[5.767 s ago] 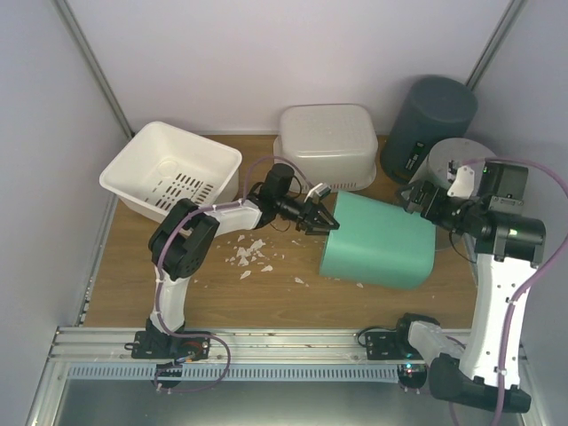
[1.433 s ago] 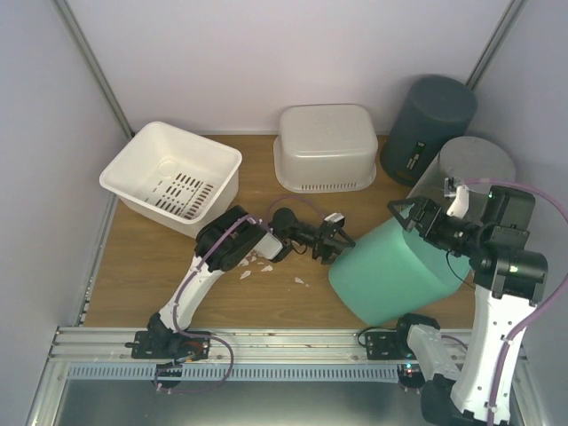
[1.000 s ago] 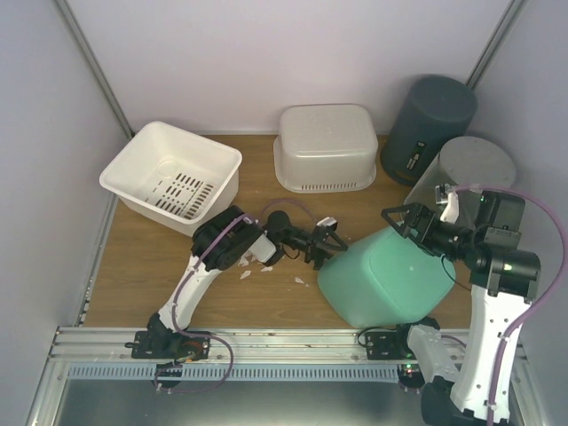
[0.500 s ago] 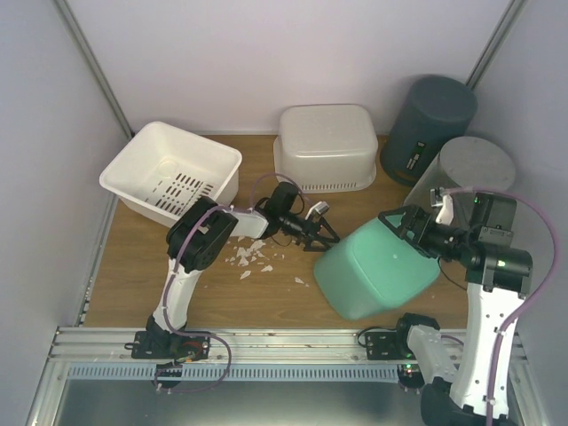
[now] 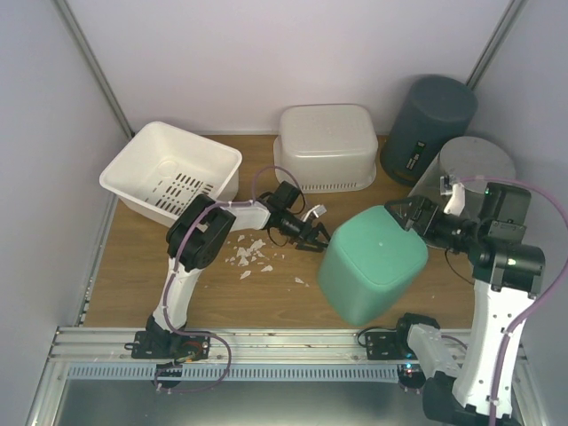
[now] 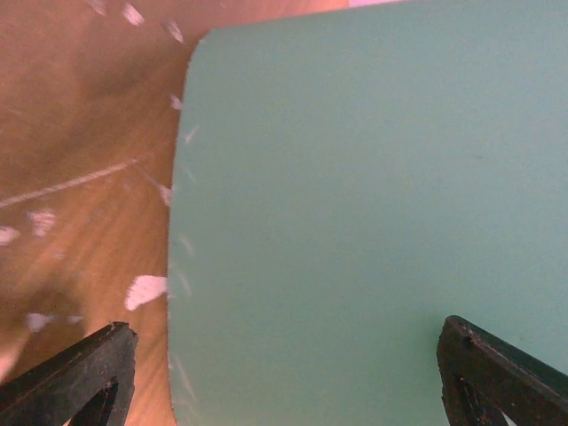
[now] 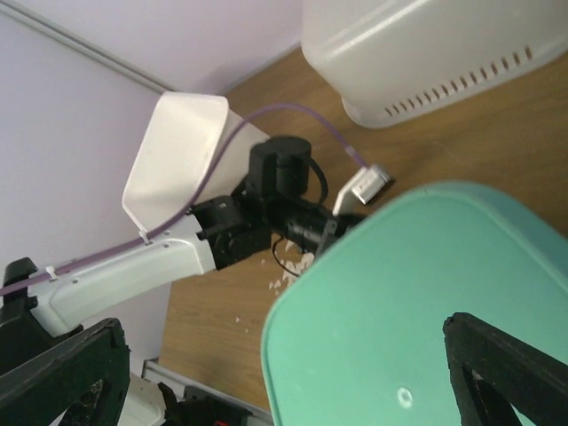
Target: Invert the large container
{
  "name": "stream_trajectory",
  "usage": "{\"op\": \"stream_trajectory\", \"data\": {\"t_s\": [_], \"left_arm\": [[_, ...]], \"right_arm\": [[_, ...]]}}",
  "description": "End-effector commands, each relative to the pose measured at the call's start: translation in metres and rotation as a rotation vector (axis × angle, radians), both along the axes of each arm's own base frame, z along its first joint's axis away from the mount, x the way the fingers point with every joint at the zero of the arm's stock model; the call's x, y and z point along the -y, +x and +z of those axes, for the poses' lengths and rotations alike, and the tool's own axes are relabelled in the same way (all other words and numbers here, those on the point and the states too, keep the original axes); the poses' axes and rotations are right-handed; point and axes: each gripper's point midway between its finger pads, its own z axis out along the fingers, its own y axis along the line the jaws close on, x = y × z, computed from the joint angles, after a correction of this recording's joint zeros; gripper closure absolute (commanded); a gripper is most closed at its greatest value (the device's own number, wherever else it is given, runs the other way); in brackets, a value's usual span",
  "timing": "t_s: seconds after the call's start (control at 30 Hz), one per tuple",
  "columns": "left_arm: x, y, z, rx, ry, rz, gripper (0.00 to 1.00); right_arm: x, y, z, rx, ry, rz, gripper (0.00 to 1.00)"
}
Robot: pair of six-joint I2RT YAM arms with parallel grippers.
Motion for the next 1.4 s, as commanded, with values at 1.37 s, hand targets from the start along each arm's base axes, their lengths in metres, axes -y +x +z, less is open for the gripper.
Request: {"op": "stream_trajectory", "data": {"t_s": [1.37], "left_arm": [[-0.067,0.029,0.178,0.661,-0.127,-0.058,0.12]], "right_arm": [[-0.017,0.000,0.020,0.164,0.013,0.144,0.04]]}}
